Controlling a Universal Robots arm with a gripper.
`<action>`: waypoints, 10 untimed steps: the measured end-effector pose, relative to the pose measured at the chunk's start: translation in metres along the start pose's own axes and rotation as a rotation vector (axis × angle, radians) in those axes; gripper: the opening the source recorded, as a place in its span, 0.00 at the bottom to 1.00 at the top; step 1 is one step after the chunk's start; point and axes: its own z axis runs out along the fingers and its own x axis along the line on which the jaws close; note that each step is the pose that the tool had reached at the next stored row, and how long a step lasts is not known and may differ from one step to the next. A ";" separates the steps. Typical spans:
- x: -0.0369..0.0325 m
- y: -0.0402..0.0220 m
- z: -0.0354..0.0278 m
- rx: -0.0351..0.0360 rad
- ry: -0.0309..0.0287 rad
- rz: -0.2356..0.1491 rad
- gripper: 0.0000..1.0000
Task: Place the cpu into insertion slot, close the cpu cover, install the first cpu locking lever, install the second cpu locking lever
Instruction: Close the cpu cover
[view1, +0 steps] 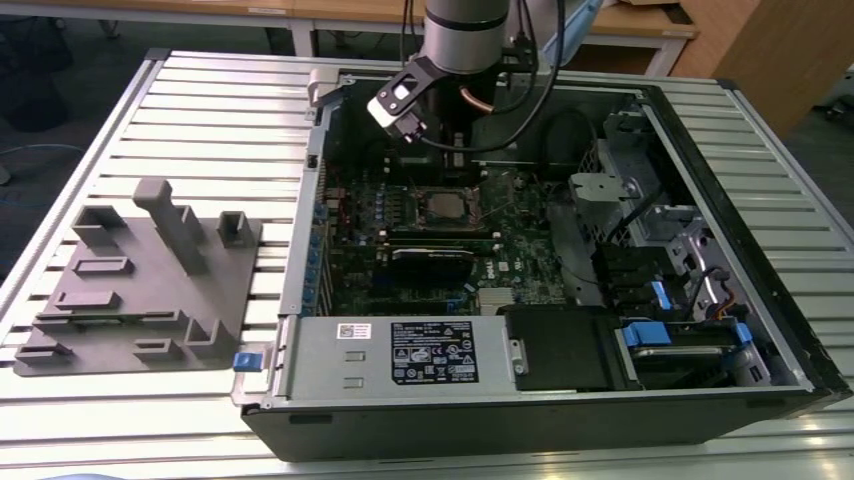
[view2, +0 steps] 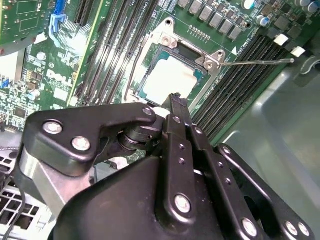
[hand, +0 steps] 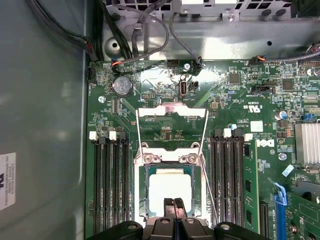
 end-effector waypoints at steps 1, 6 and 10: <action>0.0000 0.0001 -0.0009 0.0000 0.0001 0.000 0.11; 0.0000 0.0001 -0.0014 -0.0001 0.0005 0.000 0.11; 0.0000 0.0001 -0.0021 0.0002 0.0000 0.000 0.11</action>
